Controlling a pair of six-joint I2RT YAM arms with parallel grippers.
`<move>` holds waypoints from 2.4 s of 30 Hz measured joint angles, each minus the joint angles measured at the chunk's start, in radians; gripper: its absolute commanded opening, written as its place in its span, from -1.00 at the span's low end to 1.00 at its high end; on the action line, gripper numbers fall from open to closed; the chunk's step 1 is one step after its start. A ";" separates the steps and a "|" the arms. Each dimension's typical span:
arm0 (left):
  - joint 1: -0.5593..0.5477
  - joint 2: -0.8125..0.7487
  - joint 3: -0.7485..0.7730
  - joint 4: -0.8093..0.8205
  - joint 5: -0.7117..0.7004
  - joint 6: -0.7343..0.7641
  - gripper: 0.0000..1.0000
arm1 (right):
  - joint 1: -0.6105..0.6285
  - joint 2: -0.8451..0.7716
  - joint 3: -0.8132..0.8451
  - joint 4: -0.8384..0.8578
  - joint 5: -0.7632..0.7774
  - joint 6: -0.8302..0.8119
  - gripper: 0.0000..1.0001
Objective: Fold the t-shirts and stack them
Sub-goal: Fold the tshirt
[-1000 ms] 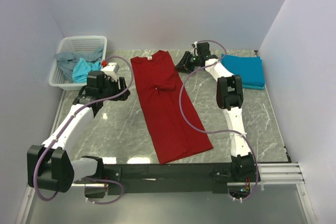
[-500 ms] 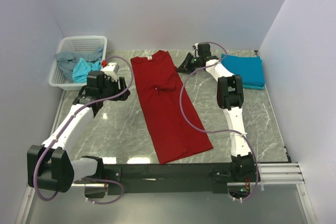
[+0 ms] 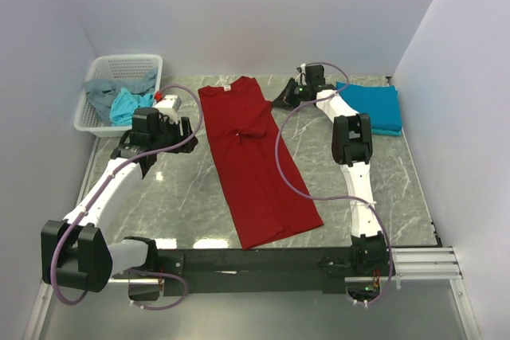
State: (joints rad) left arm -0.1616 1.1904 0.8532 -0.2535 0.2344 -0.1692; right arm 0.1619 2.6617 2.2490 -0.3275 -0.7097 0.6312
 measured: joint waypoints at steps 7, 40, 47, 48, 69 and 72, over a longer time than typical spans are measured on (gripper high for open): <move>0.000 0.000 0.000 0.000 0.000 0.000 0.33 | 0.000 -0.004 -0.002 0.003 -0.007 -0.008 -1.00; -0.098 0.318 0.224 0.055 0.172 -0.072 0.00 | 0.061 -0.101 -0.051 -0.039 0.074 -0.140 -1.00; -0.188 0.721 0.573 0.093 0.227 -0.151 -0.39 | 0.061 -0.137 -0.078 -0.039 0.076 -0.150 -1.00; -0.196 0.779 0.623 0.098 0.230 -0.161 -0.40 | 0.061 -0.143 -0.080 -0.039 0.077 -0.150 -1.00; -0.239 1.195 1.007 0.171 0.263 -0.342 -0.42 | 0.061 -0.156 -0.084 -0.031 0.073 -0.150 -1.00; -0.239 1.234 1.057 0.175 0.256 -0.354 -0.42 | 0.061 -0.156 -0.084 -0.031 0.073 -0.150 -1.00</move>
State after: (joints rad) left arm -0.4004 2.4245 1.9099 -0.0788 0.4904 -0.5232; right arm 0.2230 2.5061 2.1647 -0.3584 -0.6369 0.4816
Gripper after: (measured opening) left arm 0.292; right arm 0.007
